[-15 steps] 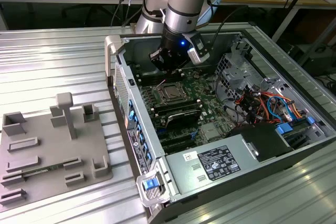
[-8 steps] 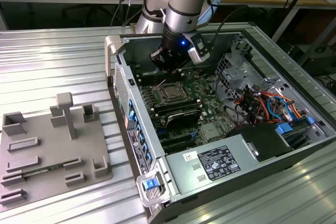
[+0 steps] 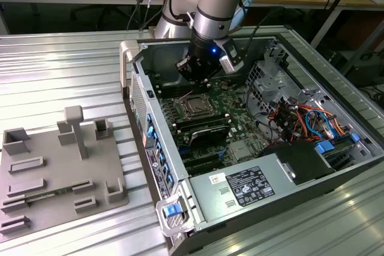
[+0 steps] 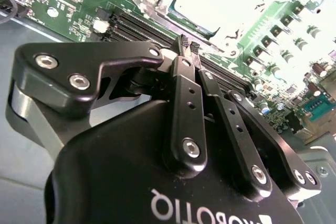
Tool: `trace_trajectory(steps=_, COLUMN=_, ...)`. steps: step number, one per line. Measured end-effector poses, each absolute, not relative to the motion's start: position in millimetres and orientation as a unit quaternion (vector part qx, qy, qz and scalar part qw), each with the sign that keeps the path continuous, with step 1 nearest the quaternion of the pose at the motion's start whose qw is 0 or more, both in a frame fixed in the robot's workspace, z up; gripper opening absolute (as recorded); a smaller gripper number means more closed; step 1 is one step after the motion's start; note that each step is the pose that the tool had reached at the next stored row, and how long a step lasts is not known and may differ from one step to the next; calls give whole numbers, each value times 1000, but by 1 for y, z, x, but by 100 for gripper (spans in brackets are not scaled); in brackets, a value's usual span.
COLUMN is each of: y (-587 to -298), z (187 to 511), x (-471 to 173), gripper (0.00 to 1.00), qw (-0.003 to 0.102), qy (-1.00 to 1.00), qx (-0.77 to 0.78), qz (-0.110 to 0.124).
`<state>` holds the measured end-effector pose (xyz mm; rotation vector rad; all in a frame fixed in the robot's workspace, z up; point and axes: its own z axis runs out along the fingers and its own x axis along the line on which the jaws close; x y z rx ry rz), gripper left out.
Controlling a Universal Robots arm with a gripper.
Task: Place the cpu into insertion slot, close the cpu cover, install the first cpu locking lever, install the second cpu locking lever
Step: 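Install the first cpu locking lever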
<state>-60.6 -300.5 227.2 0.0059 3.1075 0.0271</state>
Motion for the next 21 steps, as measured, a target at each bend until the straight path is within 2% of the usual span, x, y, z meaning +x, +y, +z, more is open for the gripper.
trace_trajectory(steps=21, y=-298, z=206, x=-49, gripper=11, qw=17, qy=1000, qx=-20, qz=9)
